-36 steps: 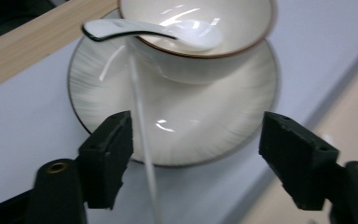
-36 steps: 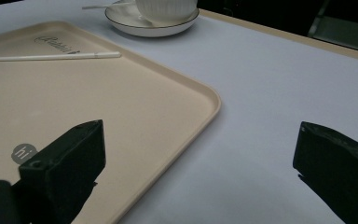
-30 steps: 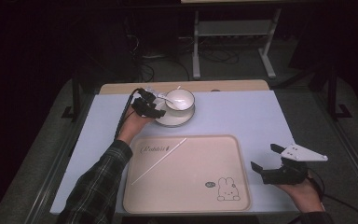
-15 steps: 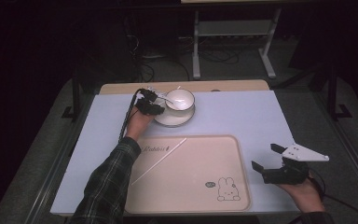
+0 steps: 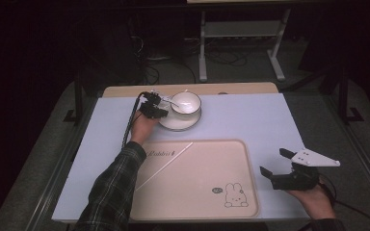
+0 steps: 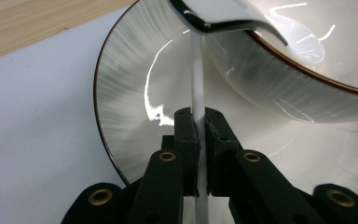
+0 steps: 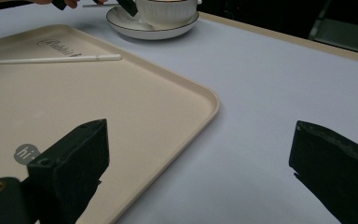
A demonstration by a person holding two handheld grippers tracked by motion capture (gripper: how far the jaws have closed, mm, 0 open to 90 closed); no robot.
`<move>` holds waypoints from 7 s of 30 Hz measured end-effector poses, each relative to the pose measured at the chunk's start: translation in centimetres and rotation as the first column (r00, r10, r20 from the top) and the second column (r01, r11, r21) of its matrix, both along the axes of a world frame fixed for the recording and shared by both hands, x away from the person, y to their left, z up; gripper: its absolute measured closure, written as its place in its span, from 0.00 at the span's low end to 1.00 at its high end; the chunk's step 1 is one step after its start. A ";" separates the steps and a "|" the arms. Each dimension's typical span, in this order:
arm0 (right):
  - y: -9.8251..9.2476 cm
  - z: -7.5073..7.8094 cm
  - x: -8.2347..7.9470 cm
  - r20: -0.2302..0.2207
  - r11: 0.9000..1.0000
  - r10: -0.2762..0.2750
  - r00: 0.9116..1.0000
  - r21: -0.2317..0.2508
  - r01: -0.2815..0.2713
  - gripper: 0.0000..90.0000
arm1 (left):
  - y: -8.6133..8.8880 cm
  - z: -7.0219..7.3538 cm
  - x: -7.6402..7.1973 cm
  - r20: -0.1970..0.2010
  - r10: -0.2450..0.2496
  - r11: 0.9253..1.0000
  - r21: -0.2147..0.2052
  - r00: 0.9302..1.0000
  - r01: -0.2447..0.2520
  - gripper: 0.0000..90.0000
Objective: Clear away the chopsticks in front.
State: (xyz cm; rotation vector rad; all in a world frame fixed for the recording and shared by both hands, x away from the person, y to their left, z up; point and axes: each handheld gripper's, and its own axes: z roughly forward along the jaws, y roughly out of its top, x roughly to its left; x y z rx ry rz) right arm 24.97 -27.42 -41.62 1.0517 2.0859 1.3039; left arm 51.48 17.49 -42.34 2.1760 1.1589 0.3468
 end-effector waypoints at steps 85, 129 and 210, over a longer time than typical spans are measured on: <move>0.5 0.1 -0.1 0.005 1.000 0.009 1.000 -0.014 -0.009 0.05 | 1.6 -0.3 -21.1 -0.093 -0.188 0.981 -0.070 0.978 0.182 0.94; 0.7 0.1 0.4 0.003 1.000 0.020 1.000 -0.018 -0.020 0.05 | -8.6 -1.7 -14.1 -0.051 -0.354 0.934 -0.067 0.934 0.350 0.99; 0.9 0.2 0.0 0.008 1.000 0.017 1.000 -0.010 -0.017 0.05 | 7.4 1.6 -20.6 0.096 -0.193 0.970 -0.131 0.976 0.205 0.36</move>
